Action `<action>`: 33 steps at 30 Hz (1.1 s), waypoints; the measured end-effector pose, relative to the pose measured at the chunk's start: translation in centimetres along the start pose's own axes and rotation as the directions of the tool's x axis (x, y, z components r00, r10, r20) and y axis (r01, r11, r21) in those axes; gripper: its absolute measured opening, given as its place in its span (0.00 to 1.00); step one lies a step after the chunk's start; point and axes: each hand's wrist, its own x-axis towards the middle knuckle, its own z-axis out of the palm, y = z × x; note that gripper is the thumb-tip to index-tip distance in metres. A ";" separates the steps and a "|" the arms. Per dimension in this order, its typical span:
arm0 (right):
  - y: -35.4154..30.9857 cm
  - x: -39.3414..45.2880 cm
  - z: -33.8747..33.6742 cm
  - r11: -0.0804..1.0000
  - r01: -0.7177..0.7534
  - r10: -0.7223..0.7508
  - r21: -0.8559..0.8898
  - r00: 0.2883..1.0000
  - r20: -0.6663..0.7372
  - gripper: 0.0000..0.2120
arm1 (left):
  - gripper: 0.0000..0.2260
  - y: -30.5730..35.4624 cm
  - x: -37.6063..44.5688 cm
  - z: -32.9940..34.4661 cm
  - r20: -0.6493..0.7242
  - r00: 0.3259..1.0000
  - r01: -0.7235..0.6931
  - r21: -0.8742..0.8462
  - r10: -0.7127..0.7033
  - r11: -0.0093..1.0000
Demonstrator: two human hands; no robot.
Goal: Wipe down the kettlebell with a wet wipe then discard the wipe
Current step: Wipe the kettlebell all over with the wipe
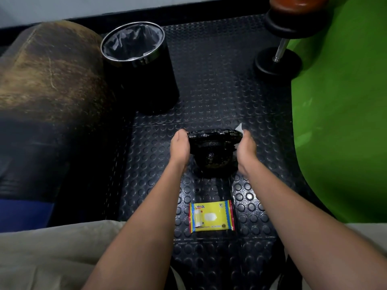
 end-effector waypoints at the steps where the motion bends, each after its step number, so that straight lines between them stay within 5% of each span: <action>1: -0.7 -0.9 0.2 0.998 0.055 -0.056 -0.014 0.998 -0.024 0.27 | 0.09 0.0 -0.1 0.0 -0.004 1.000 0.004 0.002 -0.004 1.000; 5: -1.2 -3.0 1.1 0.890 0.404 -0.433 -0.212 0.895 -0.109 0.18 | 0.09 0.1 -0.4 0.2 -0.027 1.000 -0.008 0.010 0.008 1.000; 9: -0.6 -3.5 1.3 0.455 0.670 -0.793 -0.587 0.604 0.075 0.19 | 0.09 0.0 -0.9 0.5 -0.054 0.998 -0.019 -0.011 0.019 1.000; 14: 0.0 -4.5 2.6 0.013 0.727 -0.866 -0.687 0.351 0.356 0.18 | 0.11 -0.1 -1.2 0.4 -0.076 0.996 -0.040 -0.011 0.039 0.999; 19: 0.1 -2.9 1.2 -0.108 0.769 -0.879 -0.630 0.222 0.422 0.15 | 0.12 -0.3 -1.4 0.6 -0.091 0.992 -0.082 0.024 0.084 0.996; 22: 0.1 -1.3 -0.4 0.053 0.798 -0.901 -0.600 0.297 0.315 0.17 | 0.10 -0.4 -1.8 0.9 -0.082 0.992 -0.096 0.041 0.099 0.994; 26: 0.0 -1.1 -0.5 0.483 0.765 -0.802 -0.426 0.582 0.135 0.17 | 0.10 -0.3 -2.0 1.0 -0.082 0.993 -0.082 0.041 0.086 0.996; 33: -1.2 -1.8 0.2 0.929 0.362 -0.365 -0.073 0.930 -0.031 0.16 | 0.11 -0.2 -2.0 0.7 -0.089 0.994 -0.068 0.024 0.070 0.997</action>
